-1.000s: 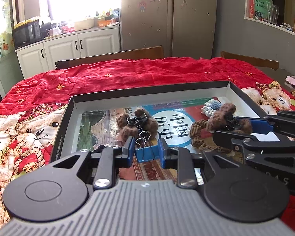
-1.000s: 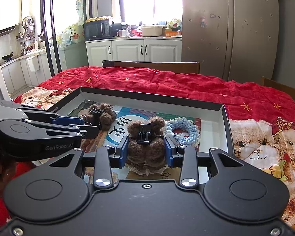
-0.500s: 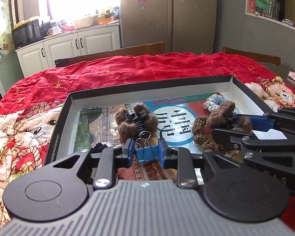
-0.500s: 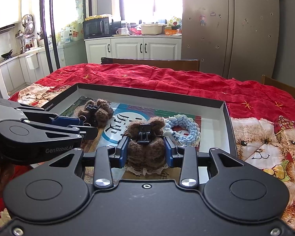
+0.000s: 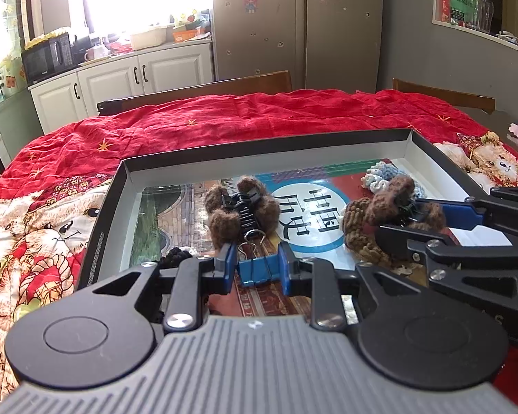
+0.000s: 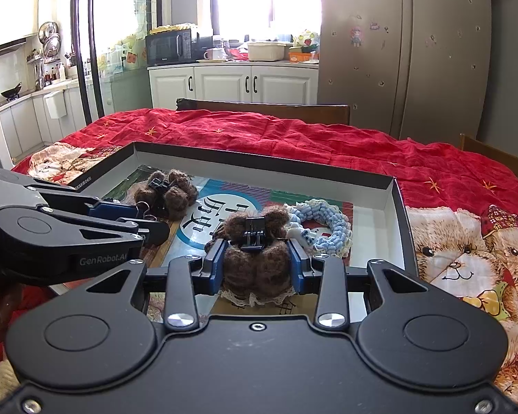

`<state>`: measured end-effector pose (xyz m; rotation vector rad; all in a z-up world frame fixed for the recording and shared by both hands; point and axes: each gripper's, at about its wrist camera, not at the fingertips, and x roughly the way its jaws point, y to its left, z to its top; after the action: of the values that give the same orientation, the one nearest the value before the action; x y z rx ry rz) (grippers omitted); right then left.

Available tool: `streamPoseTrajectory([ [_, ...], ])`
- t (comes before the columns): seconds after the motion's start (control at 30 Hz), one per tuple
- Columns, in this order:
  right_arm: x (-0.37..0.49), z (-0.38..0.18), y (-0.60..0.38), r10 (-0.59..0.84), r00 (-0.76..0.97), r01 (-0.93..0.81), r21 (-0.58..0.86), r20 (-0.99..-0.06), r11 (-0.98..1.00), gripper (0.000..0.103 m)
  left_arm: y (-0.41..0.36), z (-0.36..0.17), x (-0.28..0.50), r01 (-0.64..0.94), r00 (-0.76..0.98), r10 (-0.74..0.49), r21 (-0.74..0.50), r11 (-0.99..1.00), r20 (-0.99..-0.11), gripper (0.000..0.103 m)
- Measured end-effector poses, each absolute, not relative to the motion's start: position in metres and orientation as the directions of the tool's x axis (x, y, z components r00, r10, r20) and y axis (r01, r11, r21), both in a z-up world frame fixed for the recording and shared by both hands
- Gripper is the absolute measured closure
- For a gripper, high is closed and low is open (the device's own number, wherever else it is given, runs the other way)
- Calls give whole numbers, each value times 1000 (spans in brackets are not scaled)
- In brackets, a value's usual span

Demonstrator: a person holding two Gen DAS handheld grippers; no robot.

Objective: Organize objects
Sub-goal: 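Carry binder clip with left tool while right tool carries claw clip into box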

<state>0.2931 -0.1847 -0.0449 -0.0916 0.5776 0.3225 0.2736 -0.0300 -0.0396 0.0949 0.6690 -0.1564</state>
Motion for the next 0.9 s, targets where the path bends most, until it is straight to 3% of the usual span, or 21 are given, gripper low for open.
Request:
streamPoseTrajectory([
  [0.9,293,-48,-182,262,798,-332,-33,-543,943,67,-33,-41,272,171,785,-94,69,983,-613,68],
])
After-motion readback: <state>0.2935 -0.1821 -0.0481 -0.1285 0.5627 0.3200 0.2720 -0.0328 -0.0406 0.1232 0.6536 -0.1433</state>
